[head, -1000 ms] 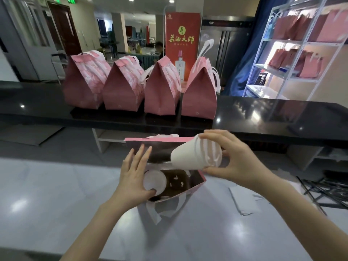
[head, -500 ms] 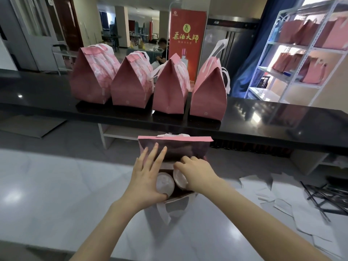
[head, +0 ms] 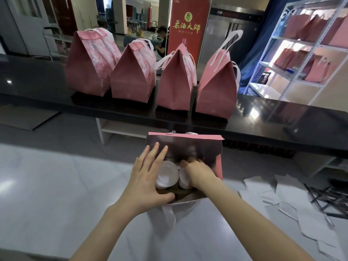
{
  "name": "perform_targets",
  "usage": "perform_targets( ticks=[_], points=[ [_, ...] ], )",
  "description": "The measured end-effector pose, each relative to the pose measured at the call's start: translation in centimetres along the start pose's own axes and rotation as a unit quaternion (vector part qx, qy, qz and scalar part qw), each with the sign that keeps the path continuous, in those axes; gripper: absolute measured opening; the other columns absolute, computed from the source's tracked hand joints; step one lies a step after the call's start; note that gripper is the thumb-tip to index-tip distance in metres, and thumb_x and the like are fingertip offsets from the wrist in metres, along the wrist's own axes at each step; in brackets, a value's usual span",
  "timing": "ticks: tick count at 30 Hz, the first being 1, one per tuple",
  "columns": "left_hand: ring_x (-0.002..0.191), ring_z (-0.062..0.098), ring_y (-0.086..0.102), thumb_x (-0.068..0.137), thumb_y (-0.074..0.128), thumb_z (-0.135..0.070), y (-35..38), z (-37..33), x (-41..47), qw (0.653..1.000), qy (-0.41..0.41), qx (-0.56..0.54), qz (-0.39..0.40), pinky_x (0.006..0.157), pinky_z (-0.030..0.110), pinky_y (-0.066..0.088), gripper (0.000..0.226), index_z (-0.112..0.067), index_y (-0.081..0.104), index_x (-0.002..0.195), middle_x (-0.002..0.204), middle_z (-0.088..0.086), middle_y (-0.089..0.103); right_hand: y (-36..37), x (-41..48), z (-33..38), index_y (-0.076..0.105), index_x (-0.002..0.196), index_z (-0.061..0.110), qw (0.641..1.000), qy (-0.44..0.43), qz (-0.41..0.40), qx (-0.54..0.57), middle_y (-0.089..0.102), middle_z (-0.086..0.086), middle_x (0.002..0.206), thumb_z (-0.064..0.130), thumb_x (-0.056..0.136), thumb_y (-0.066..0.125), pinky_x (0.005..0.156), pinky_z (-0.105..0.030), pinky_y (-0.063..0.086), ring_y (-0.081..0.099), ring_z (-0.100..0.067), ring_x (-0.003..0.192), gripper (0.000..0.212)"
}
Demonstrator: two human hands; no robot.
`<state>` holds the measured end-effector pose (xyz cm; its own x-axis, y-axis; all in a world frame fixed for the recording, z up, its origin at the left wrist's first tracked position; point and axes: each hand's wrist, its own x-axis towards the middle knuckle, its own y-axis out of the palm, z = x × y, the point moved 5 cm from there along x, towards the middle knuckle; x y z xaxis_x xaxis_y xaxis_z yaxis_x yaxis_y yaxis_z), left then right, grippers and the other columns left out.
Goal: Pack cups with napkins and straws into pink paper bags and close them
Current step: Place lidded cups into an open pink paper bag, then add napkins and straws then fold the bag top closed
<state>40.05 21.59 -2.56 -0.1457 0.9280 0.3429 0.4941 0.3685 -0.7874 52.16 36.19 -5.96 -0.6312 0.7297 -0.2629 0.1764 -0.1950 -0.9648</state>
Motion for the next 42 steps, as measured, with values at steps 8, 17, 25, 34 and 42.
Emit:
perform_targets(
  ticks=[8, 17, 25, 34, 42],
  points=[
    [0.147, 0.006, -0.015, 0.061, 0.069, -0.07, -0.2, 1.3, 1.1, 0.998, 0.013, -0.064, -0.011, 0.118, 0.045, 0.013, 0.109, -0.049, 0.009, 0.149, 0.16, -0.023, -0.005, 0.8, 2.9, -0.7, 0.034, 0.14, 0.027, 0.998, 0.009, 0.063, -0.031, 0.044, -0.008, 0.137, 0.022, 0.077, 0.071, 0.1, -0.043, 0.044, 0.046, -0.034, 0.123, 0.073],
    [0.148, 0.011, -0.013, 0.065, 0.079, -0.046, -1.1, 3.9, 1.8, 0.993, 0.081, -0.083, 0.008, 0.115, 0.039, 0.016, 0.032, -0.037, 0.062, 0.09, 0.162, -0.011, 0.002, -6.8, -5.4, -1.7, 0.06, 0.12, 0.03, 0.991, -0.032, -0.093, 0.086, 0.057, 0.009, 0.121, 0.051, 0.087, 0.058, 0.092, -0.029, 0.048, 0.056, -0.009, 0.104, 0.039],
    [0.145, 0.026, 0.021, 0.068, 0.086, -0.02, -1.6, 3.2, 2.5, 0.993, 0.077, -0.067, -0.065, 0.113, 0.042, 0.029, 0.018, -0.017, 0.069, 0.071, 0.15, 0.007, 0.041, -6.8, -10.4, -2.9, 0.07, 0.102, 0.026, 0.975, -0.064, -0.208, -0.035, 0.068, 0.01, 0.098, 0.028, 0.079, 0.075, 0.099, -0.037, 0.043, 0.061, -0.015, 0.093, 0.024],
    [0.124, 0.034, 0.052, 0.075, 0.081, -0.025, -0.6, 0.1, 1.8, 0.983, 0.134, -0.027, -0.125, 0.107, 0.06, 0.033, 0.008, -0.02, 0.076, 0.077, 0.107, -0.001, 0.069, -7.3, -6.7, -4.7, 0.07, 0.069, 0.018, 0.92, -0.009, -0.383, -0.079, 0.065, 0.002, 0.069, 0.005, 0.064, 0.083, 0.094, -0.04, 0.048, 0.062, -0.023, 0.078, 0.018],
    [0.124, 0.026, 0.052, 0.073, 0.066, -0.017, -0.3, -3.3, 1.6, 0.989, 0.087, -0.052, -0.109, 0.11, 0.049, 0.033, 0.028, -0.018, 0.074, 0.1, 0.103, -0.009, 0.069, -6.7, -7.4, -7.6, 0.074, 0.094, 0.012, 0.912, -0.044, -0.407, 0.013, 0.071, -0.001, 0.093, 0.007, 0.074, 0.077, 0.097, -0.042, 0.047, 0.064, -0.022, 0.09, 0.021]
  ],
)
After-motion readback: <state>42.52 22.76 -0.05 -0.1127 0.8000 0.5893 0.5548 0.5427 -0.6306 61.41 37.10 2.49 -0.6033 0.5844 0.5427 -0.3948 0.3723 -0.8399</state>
